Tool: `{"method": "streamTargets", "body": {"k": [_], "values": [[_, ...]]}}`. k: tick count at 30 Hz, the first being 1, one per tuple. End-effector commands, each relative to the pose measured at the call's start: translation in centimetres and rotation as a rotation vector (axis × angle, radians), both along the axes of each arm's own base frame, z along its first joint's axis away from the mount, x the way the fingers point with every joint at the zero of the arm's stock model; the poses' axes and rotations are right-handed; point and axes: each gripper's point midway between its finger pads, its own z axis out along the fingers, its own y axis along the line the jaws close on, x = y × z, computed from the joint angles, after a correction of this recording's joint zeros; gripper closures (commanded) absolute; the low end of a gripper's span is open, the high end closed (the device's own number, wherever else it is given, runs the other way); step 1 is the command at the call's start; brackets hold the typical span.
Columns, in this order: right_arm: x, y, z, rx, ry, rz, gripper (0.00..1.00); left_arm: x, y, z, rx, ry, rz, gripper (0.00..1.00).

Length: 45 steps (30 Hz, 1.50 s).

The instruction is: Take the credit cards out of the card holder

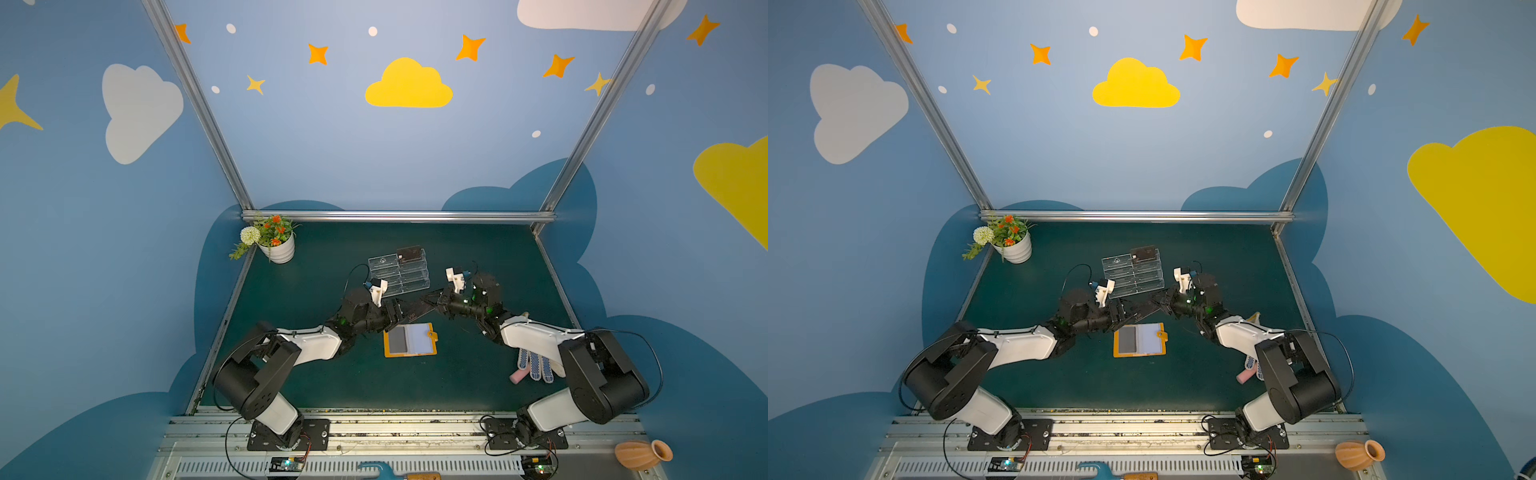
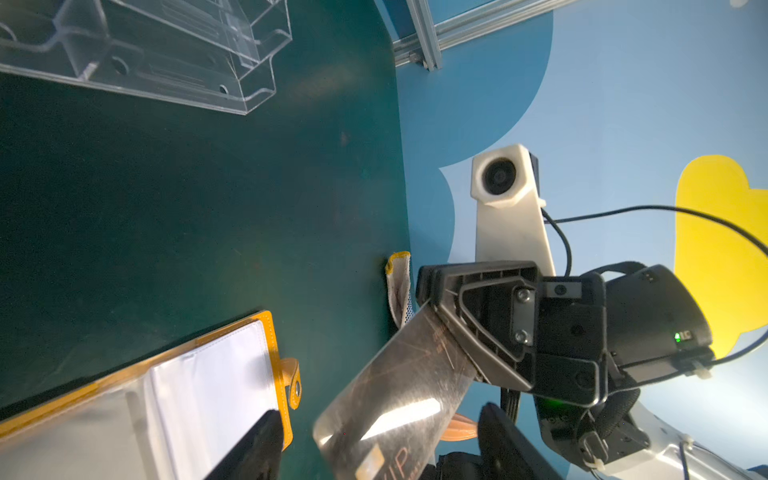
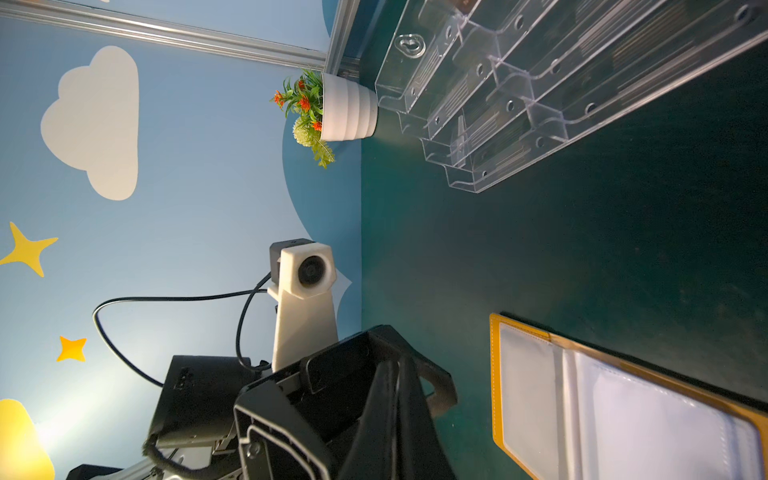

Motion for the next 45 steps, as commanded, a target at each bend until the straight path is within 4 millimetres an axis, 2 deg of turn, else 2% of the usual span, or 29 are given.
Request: {"method": "streamTargets", "body": {"k": [1,6,15,27,32,35,37,39,41,45], "values": [[0.3,0.5,1.3,0.030,-0.028,0.023,1.00,0.4,-0.6,0.7,-0.029,-0.030,-0.023,0.36],[0.1,0.8,1.3,0.035,-0.024,0.034,1.00,0.9,-0.9,0.6,-0.051,-0.031,-0.022,0.42],[0.0,1.0,0.9,0.041,-0.009,0.043,1.00,1.4,-1.2,0.9,-0.066,-0.045,-0.020,0.62],[0.3,1.3,0.3,0.063,0.021,0.050,1.00,0.6,-1.3,0.7,-0.108,-0.038,-0.049,0.95],[0.3,1.1,0.2,0.063,0.027,0.046,1.00,0.3,-1.3,1.0,-0.121,-0.047,-0.066,0.96],[0.6,0.8,0.9,0.071,0.012,0.039,0.66,0.5,-0.7,1.2,-0.120,-0.050,-0.045,0.96],[0.8,0.4,1.4,0.074,-0.002,0.028,0.52,0.8,-0.3,1.6,-0.125,-0.055,-0.033,0.96],[1.0,-0.4,1.7,0.075,-0.005,-0.002,0.31,1.2,0.0,2.2,-0.131,-0.067,-0.022,0.96],[1.2,-1.2,2.1,0.066,-0.021,-0.023,0.20,1.6,0.3,2.7,-0.131,-0.080,-0.007,0.96],[1.2,-3.0,2.4,-0.009,-0.033,-0.071,0.11,2.8,1.1,3.5,-0.118,-0.101,0.030,0.96]]}}
